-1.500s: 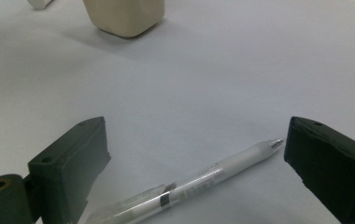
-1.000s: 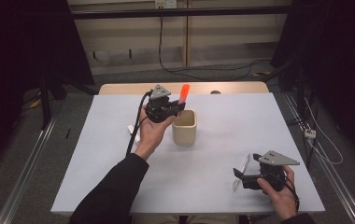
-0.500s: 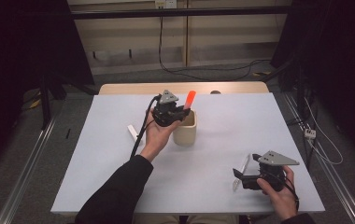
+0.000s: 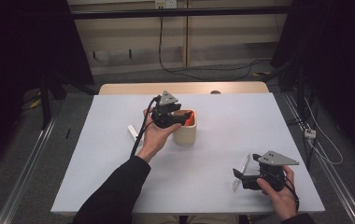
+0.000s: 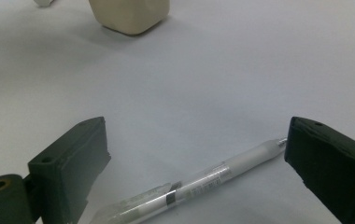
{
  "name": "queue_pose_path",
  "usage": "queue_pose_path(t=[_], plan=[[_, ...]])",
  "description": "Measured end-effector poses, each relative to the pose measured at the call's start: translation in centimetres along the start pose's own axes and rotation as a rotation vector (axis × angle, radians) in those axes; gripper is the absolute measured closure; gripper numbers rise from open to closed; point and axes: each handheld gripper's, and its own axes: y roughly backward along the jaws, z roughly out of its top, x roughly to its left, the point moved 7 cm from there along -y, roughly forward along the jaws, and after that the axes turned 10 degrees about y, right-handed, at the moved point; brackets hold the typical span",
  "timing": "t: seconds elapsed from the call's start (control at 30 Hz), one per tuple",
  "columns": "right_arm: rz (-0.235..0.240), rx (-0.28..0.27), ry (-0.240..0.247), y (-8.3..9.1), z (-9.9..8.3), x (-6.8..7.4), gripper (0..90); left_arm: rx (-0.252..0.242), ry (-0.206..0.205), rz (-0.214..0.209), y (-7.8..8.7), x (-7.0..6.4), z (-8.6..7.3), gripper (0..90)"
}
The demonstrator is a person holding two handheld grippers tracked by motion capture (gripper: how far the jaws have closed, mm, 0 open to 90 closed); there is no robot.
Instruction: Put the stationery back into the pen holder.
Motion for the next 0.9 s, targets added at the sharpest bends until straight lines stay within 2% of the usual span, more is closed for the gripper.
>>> queue_pose_path(t=[0.07, 0.17, 0.37, 0.47, 0.53, 0.6, 0.7, 0.8, 0.87, 0.9], plan=[[0.000, -0.001, -0.002, 0.0, 0.0, 0.0, 5.7, -0.003, -0.003, 0.010, 0.2, 0.3, 0.1, 33.5], [0.002, 0.000, 0.000, 0.0, 0.0, 0.0, 5.7, -0.004, 0.013, 0.032, 0.6, 0.8, 0.1, 22.3], [0.016, 0.008, -0.004, -0.1, 0.0, 0.2, 5.8, 0.003, 0.019, 0.066, 2.1, 1.7, -0.5, 10.7], [0.011, 0.011, -0.002, -0.1, 0.0, 0.2, 5.7, 0.021, 0.052, 0.076, 2.8, 2.4, -0.8, 9.9], [0.008, 0.010, -0.002, -0.1, 0.0, 0.1, 5.7, 0.035, 0.040, 0.091, 3.4, 2.8, -1.0, 8.6], [0.008, 0.014, -0.003, -0.1, 0.0, 0.1, 5.7, 0.030, 0.043, 0.089, 4.1, 2.9, -1.1, 7.5], [0.019, 0.027, -0.001, -0.2, -0.1, 0.2, 5.8, 0.030, 0.033, 0.077, 5.0, 3.0, -1.4, 6.9], [0.021, 0.035, 0.011, -0.3, -0.1, 0.3, 5.8, 0.055, -0.002, 0.081, 5.9, 3.0, -1.8, 6.7], [0.014, 0.043, 0.023, -0.5, -0.1, 0.3, 5.9, 0.059, -0.003, 0.054, 6.3, 2.8, -2.0, 5.7], [0.014, 0.048, 0.029, -0.6, -0.1, 0.3, 6.1, 0.064, -0.019, 0.065, 6.7, 2.8, -2.1, 5.7]])
